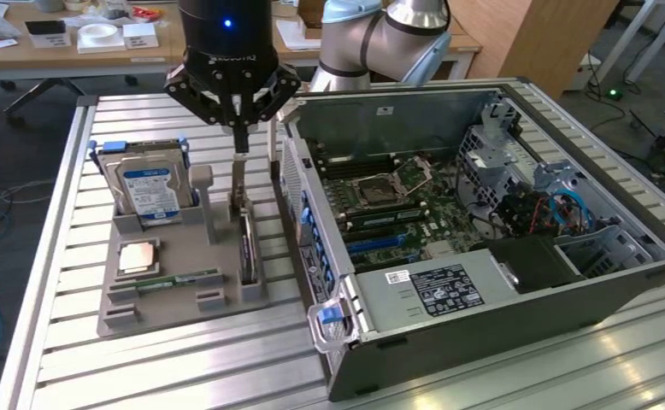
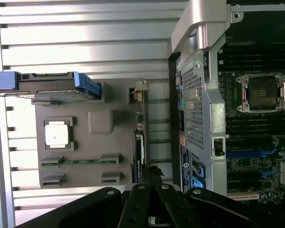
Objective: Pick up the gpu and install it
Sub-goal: 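Reach for the gpu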
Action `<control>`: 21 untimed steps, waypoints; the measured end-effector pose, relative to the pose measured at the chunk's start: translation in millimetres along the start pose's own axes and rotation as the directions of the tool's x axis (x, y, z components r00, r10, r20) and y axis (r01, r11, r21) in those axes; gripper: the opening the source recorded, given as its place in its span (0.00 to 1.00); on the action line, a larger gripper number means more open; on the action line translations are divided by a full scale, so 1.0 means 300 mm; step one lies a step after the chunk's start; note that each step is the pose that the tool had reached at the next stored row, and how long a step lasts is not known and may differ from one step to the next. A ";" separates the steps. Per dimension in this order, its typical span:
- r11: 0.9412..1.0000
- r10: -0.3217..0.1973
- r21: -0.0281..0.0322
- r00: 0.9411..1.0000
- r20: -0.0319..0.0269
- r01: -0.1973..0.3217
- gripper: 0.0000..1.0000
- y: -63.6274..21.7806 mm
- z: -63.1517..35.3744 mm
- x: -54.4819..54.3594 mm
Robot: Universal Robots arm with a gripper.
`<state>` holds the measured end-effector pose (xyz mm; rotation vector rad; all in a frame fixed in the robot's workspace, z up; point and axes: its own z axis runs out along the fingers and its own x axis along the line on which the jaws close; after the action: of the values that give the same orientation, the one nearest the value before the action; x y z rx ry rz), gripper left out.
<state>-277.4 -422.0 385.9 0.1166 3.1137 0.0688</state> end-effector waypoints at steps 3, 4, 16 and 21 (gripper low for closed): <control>1.000 0.000 0.000 1.000 0.000 0.000 0.11 -0.012 -0.001 0.001; 1.000 0.000 0.000 1.000 0.000 0.000 0.11 -0.016 -0.001 0.001; 1.000 0.000 0.000 1.000 0.000 0.000 0.11 -0.058 -0.003 0.006; 1.000 0.000 0.000 1.000 0.000 0.000 0.11 -0.059 -0.003 0.009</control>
<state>-281.5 -439.5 385.9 0.1164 3.1137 0.0687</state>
